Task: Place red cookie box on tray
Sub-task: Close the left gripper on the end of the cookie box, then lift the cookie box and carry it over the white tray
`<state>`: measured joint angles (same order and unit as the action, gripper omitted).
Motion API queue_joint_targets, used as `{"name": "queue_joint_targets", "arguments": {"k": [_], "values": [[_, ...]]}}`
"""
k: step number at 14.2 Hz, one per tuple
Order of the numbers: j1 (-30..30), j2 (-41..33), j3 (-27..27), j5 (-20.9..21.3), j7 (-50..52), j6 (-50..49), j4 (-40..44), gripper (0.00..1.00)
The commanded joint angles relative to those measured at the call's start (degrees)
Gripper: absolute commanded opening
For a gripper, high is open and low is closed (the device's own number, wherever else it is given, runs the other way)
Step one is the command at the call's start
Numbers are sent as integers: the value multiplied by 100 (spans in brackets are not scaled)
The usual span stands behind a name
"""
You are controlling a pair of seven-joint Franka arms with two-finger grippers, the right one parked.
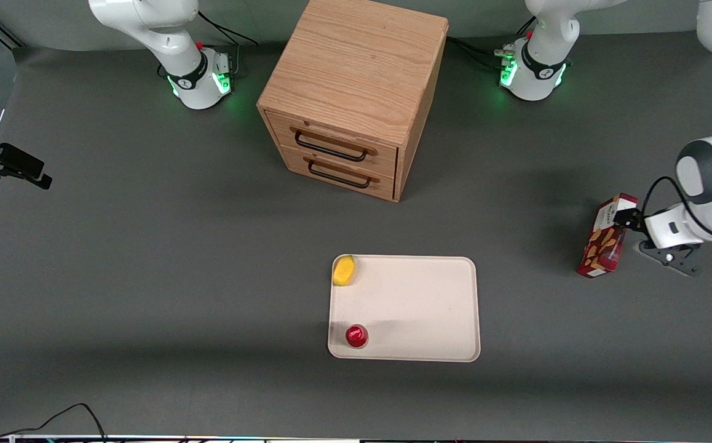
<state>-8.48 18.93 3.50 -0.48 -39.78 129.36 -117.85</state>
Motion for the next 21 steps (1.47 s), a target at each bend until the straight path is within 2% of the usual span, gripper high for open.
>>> {"name": "queue_joint_targets", "arguments": {"k": [1, 8, 9, 12, 16, 19, 21], "values": [[39, -145, 45, -373, -162, 676, -580, 0], [48, -188, 54, -479, -57, 555, -423, 0], [48, -275, 54, -479, -4, 276, -240, 0], [109, -443, -7, -479, 539, -1671, 1084, 0], [118, -434, -778, -392, 2162, -3766, 3036, 0], [127, -373, -1744, -374, 4094, -3998, 3550, 0], [162, -58, -2456, -60, 5264, -3667, 3550, 0]]}}
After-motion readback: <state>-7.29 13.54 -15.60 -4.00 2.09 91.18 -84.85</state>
